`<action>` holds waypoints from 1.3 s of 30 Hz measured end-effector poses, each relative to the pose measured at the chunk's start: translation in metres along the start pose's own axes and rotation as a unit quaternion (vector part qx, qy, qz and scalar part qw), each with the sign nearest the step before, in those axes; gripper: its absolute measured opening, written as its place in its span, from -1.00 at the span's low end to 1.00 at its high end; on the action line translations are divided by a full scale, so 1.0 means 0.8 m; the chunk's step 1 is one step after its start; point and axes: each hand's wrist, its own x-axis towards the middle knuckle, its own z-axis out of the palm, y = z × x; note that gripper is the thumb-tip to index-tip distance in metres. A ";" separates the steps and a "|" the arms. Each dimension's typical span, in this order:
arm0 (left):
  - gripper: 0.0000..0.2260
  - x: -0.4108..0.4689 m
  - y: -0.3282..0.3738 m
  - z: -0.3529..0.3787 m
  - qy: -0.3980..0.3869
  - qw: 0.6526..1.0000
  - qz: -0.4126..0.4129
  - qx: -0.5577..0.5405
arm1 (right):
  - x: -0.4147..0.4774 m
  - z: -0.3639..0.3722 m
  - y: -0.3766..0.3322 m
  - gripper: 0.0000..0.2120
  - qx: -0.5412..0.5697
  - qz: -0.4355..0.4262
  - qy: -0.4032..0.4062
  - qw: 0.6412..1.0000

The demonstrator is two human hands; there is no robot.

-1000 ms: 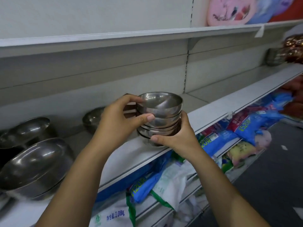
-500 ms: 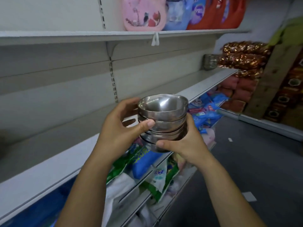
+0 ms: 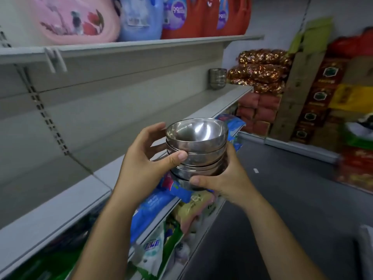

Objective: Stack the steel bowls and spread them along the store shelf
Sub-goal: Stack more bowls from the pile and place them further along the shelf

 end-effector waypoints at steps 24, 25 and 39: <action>-0.58 0.479 -0.175 0.155 -0.059 0.998 -0.003 0.034 | 0.460 -0.182 0.151 -0.02 -0.004 -0.002 0.045 0.999; -0.59 0.490 -0.183 0.157 -0.059 0.997 -0.010 0.044 | 0.474 -0.186 0.162 0.00 -0.005 0.004 0.035 0.999; -0.55 0.645 -0.269 0.241 0.073 0.986 -0.049 0.141 | 0.704 -0.267 0.250 -0.10 0.021 0.013 -0.135 0.990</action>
